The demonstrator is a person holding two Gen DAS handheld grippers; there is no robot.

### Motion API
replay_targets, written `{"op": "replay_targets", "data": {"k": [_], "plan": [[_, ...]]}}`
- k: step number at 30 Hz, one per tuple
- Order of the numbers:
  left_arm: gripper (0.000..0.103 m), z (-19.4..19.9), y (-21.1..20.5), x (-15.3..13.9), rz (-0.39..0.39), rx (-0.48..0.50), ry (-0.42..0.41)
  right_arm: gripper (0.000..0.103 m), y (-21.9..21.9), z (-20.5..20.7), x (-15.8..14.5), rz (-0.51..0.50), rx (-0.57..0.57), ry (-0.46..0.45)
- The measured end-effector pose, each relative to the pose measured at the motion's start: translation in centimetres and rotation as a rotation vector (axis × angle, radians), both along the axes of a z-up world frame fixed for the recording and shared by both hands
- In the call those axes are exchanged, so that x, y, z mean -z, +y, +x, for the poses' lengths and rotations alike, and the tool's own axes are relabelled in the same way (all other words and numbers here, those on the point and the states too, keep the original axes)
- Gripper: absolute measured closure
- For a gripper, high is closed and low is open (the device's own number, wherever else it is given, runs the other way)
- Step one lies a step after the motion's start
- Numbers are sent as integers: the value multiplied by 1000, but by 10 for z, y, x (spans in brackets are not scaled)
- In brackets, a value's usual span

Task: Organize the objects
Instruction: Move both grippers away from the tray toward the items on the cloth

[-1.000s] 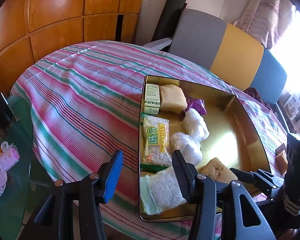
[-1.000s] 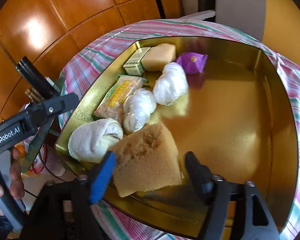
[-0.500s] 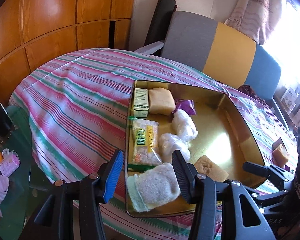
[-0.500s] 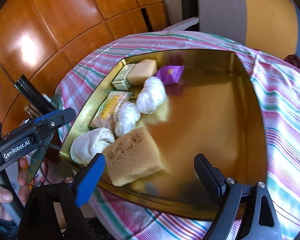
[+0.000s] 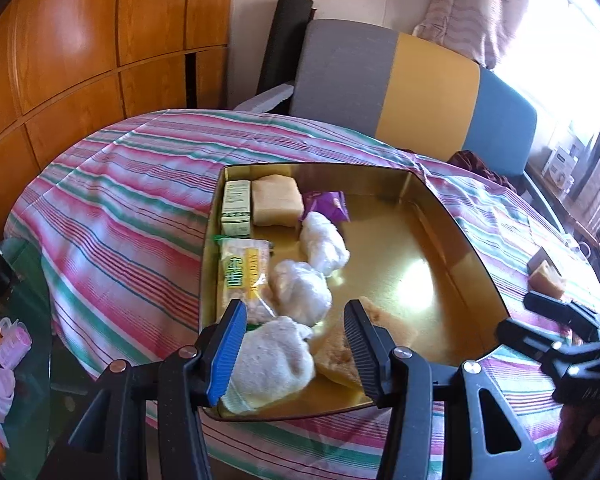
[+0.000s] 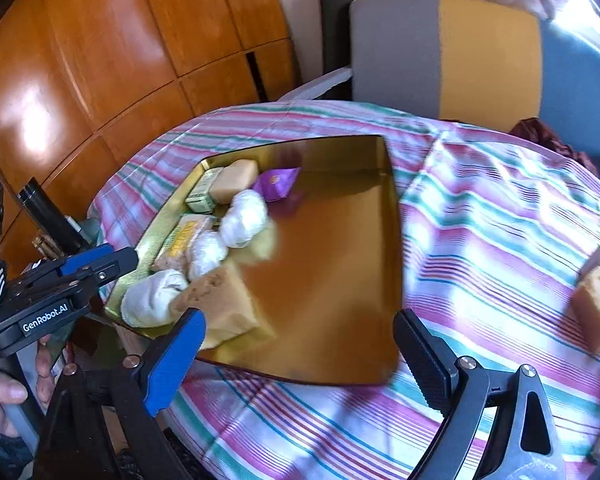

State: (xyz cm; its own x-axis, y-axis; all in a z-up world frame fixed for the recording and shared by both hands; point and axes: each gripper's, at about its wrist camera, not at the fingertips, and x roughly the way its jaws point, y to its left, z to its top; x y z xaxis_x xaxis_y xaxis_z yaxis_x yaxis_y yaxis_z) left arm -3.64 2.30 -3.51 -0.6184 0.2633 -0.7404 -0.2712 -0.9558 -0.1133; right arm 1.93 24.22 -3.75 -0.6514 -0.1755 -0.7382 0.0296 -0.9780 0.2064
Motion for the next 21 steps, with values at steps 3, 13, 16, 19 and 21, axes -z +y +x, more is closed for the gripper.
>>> {"op": "replay_targets", "data": {"k": [3, 13, 16, 19, 21], "plan": [[52, 3, 8, -2, -6, 25, 5, 8, 26, 13, -5, 13, 53, 3], [52, 11, 52, -8, -32, 134, 17, 8, 151, 68, -20, 76, 351, 8], [52, 15, 69, -11, -42, 176, 26, 8, 190, 86, -25, 101, 457, 15], [52, 18, 88, -13, -51, 219, 30, 7, 227, 104, -28, 105, 571, 32], [52, 20, 101, -13, -57, 248, 30, 6, 250, 116, -26, 102, 649, 43]]}}
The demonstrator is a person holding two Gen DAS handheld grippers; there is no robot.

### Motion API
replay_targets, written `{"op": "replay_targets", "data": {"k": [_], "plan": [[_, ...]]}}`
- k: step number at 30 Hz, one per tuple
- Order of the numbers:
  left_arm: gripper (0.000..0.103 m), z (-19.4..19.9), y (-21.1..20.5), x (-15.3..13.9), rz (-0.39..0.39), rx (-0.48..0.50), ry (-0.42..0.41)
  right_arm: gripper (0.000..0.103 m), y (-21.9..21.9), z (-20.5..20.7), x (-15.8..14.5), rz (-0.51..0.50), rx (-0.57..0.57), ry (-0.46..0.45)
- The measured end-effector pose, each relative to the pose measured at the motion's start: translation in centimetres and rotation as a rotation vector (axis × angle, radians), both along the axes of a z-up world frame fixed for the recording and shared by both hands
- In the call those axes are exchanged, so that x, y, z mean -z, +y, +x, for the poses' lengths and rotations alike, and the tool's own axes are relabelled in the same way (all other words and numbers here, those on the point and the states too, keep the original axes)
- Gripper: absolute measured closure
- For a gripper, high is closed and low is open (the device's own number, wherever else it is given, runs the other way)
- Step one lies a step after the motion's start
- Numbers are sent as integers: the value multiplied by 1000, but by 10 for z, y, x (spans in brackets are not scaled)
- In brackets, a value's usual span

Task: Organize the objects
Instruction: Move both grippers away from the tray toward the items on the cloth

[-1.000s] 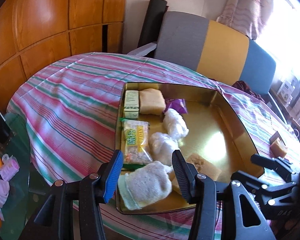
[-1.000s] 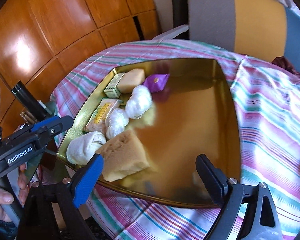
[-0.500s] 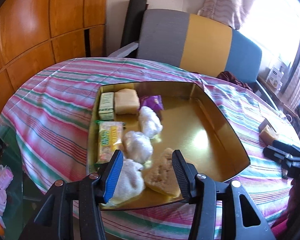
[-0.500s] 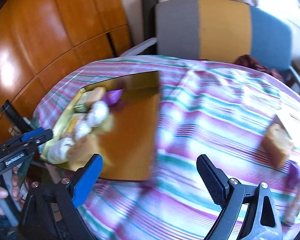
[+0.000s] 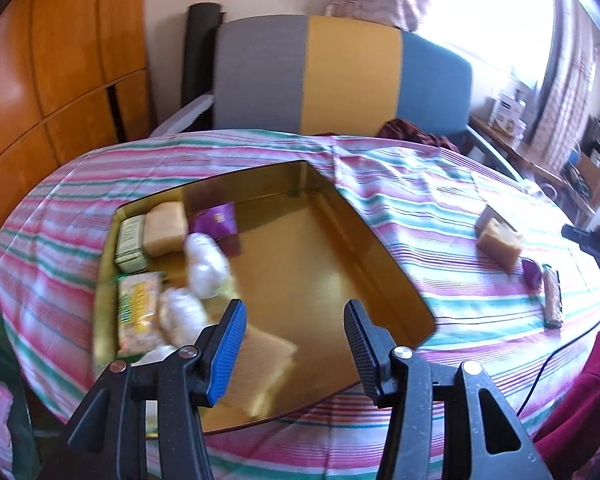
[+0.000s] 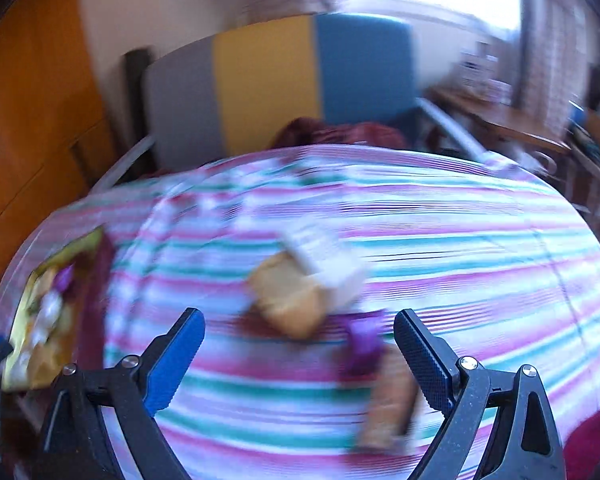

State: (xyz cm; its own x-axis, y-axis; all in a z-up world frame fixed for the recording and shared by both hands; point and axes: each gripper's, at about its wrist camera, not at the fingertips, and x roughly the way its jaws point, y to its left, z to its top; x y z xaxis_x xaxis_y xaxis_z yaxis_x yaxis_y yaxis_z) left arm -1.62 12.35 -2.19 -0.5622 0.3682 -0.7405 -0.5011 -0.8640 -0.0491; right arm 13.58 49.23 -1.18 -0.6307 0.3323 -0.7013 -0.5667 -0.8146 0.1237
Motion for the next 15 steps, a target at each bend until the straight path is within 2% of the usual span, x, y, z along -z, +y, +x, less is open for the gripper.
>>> {"op": "replay_targets", "data": {"k": [3, 7, 10, 15], "plan": [[52, 4, 19, 0, -12, 44, 2, 6, 31, 17, 6, -20, 127, 26], [52, 11, 47, 2, -24, 101, -3, 6, 59, 42, 3, -69, 277, 110], [52, 18, 69, 6, -27, 149, -14, 6, 71, 61, 0, -104, 354, 168], [52, 31, 102, 13, -37, 232, -30, 5, 90, 79, 12, -226, 446, 203]]}}
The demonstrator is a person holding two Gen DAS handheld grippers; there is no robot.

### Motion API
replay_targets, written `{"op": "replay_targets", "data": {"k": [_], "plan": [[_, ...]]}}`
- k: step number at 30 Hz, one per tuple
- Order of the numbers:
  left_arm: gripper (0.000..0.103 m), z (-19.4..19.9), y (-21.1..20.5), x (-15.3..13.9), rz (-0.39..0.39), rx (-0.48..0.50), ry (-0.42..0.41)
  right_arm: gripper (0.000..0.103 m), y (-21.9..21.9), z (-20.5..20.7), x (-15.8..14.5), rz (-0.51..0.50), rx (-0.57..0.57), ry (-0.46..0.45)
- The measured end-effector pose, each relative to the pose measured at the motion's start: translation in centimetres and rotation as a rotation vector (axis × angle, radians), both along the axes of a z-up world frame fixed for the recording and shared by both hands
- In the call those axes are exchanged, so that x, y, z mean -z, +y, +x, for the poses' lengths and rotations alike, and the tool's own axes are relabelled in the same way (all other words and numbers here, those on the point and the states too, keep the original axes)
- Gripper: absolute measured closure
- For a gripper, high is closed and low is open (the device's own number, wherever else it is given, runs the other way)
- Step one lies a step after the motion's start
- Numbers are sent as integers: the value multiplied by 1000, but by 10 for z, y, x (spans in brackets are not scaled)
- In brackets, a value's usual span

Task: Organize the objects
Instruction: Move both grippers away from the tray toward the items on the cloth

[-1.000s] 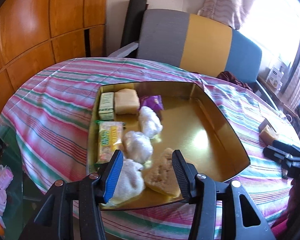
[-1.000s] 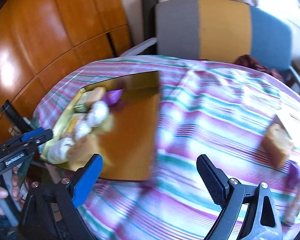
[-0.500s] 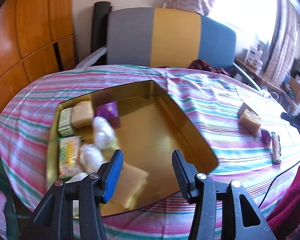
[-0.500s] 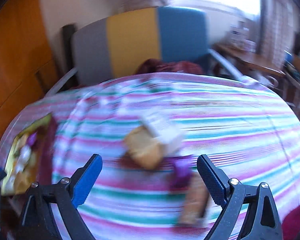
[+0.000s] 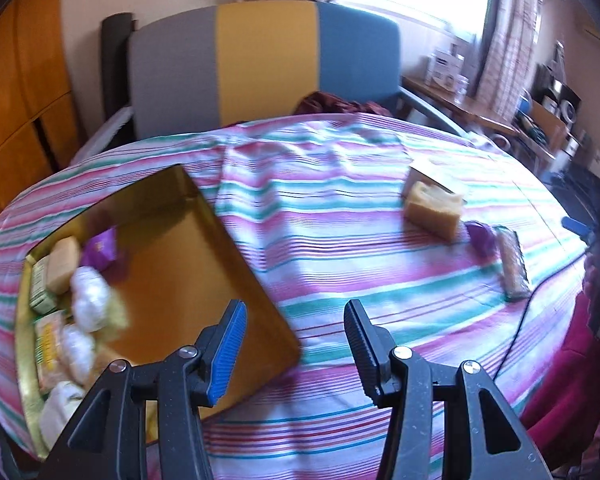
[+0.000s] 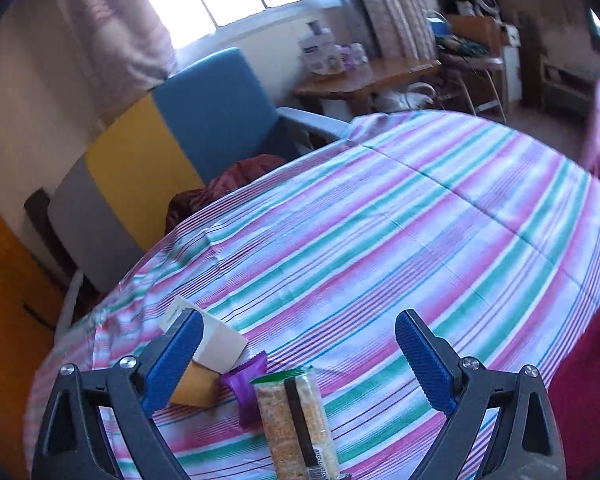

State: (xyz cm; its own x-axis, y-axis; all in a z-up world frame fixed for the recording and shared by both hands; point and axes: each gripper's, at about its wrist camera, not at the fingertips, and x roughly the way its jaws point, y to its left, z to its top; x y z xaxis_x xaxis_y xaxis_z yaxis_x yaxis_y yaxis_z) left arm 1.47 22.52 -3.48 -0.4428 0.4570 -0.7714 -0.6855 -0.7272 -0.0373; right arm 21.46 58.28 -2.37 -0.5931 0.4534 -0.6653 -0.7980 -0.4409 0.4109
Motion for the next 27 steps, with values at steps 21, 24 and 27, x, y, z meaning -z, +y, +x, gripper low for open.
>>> {"op": "replay_targets", "data": {"k": [21, 24, 27], "plan": [[51, 13, 79, 20, -10, 154, -129, 5, -1, -16, 24, -125, -89, -59], [38, 14, 96, 20, -2, 198, -147, 5, 0, -16, 25, -134, -93, -59], [36, 13, 114, 19, -6, 231, -123, 5, 0, -17, 26, -139, -99, -58]]}}
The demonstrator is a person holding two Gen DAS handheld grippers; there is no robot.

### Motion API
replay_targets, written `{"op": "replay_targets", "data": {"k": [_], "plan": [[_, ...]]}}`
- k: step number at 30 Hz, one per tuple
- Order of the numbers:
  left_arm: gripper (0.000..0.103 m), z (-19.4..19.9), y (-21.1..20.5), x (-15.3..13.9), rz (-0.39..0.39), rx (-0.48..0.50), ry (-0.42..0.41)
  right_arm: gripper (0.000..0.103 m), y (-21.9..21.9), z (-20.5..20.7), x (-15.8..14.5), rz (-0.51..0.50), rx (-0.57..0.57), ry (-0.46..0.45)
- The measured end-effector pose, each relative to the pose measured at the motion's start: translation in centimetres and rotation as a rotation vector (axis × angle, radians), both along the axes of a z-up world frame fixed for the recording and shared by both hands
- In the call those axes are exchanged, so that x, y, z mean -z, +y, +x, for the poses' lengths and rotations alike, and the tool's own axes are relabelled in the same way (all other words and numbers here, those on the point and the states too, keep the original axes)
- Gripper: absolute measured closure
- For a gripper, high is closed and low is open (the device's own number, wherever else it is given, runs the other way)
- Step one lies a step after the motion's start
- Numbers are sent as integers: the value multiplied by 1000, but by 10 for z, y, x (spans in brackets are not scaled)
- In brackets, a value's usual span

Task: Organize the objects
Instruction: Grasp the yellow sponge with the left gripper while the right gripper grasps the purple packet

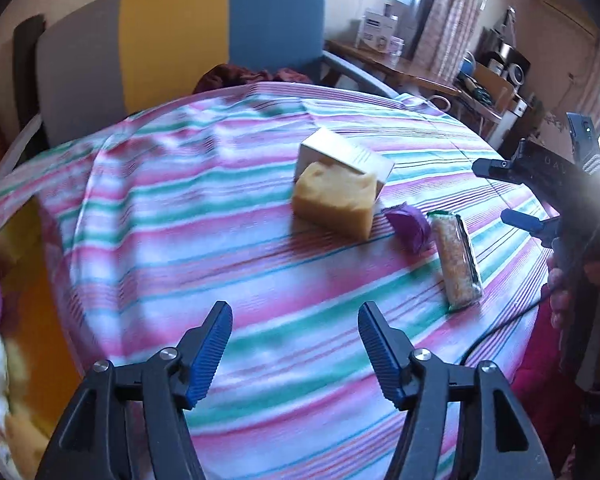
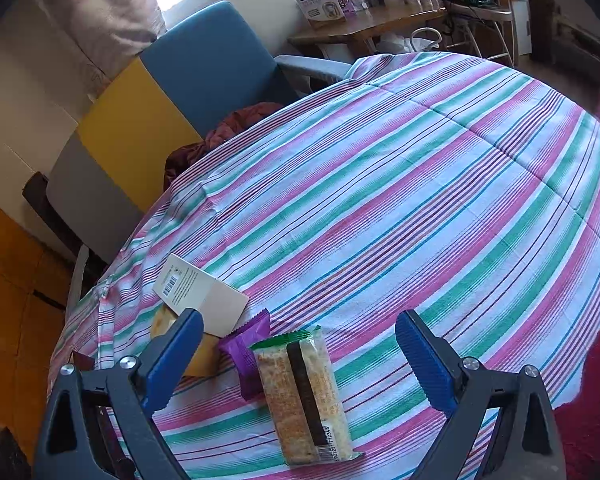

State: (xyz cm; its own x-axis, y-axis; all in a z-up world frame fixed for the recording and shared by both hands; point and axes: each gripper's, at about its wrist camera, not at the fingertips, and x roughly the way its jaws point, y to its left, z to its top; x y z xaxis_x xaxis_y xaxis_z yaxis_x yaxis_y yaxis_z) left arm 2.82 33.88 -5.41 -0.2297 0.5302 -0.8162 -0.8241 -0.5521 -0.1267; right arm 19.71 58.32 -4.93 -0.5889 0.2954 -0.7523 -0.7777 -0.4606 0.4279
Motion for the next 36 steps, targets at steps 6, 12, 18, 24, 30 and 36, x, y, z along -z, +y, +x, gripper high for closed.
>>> {"op": "replay_targets", "data": {"k": [6, 12, 18, 24, 30, 36], "plan": [[23, -6, 41, 0, -10, 90, 67, 5, -1, -2, 0, -9, -8, 9], [17, -15, 81, 10, -28, 190, 85, 5, 0, -4, 2, -28, -20, 13], [11, -34, 105, 20, -13, 220, 59, 5, 2, -6, 6, -49, -33, 11], [11, -49, 124, 37, -23, 222, 5, 5, 4, -7, 9, -57, -37, 3], [34, -41, 108, 38, 34, 192, -51, 5, 6, -6, 11, -60, -25, -5], [35, -20, 58, 35, 38, 134, -24, 5, 4, -6, 10, -54, -26, -16]]}}
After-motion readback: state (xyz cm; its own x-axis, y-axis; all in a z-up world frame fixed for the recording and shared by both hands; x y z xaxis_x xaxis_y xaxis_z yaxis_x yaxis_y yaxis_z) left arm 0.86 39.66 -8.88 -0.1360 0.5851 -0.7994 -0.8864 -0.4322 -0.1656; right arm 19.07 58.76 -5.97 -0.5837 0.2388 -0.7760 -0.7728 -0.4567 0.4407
